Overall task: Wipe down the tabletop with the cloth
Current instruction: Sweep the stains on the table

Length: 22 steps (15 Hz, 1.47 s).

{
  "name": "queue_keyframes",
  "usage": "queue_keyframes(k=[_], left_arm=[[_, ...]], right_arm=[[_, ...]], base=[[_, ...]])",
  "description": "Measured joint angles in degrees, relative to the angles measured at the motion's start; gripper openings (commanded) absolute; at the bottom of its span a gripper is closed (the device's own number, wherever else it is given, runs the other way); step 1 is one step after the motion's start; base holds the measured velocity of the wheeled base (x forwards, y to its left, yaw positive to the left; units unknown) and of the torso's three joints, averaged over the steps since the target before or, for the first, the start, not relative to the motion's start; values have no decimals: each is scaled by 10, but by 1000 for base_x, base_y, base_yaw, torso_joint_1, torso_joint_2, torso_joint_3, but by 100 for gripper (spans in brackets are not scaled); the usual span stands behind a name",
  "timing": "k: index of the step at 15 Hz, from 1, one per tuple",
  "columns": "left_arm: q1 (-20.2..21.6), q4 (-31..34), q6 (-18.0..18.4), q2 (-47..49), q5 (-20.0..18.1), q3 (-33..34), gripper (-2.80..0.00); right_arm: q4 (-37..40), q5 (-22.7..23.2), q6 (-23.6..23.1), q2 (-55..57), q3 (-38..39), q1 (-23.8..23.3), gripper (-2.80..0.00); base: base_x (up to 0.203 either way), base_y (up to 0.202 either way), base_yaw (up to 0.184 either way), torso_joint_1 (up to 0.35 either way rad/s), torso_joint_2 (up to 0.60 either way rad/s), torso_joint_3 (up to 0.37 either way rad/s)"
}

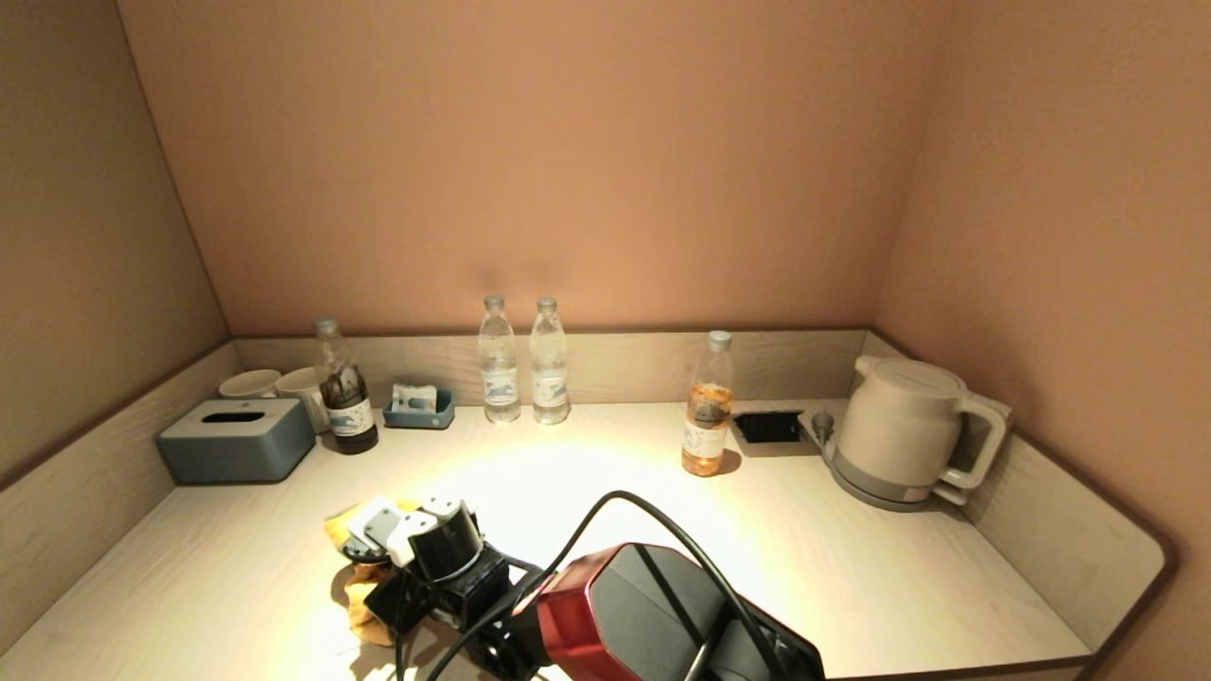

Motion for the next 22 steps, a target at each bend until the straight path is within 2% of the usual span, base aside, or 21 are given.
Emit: queue_keyframes(k=[9,14,18,22], left_arm=[[0,0,0,0,0,0,-280],[0,0,0,0,0,0,-280],[0,0,0,0,0,0,-280],[0,0,0,0,0,0,-280]], right_arm=[[52,4,-14,-7,11,-9,-280],[49,-25,-12,-17,12,-63,-280],[52,-57,1,-29,13,-128,-280],[55,-70,19,-39,17,-151,-280]], base=[[0,0,0,0,0,0],[0,0,0,0,0,0],[0,0,0,0,0,0],[0,0,0,0,0,0]])
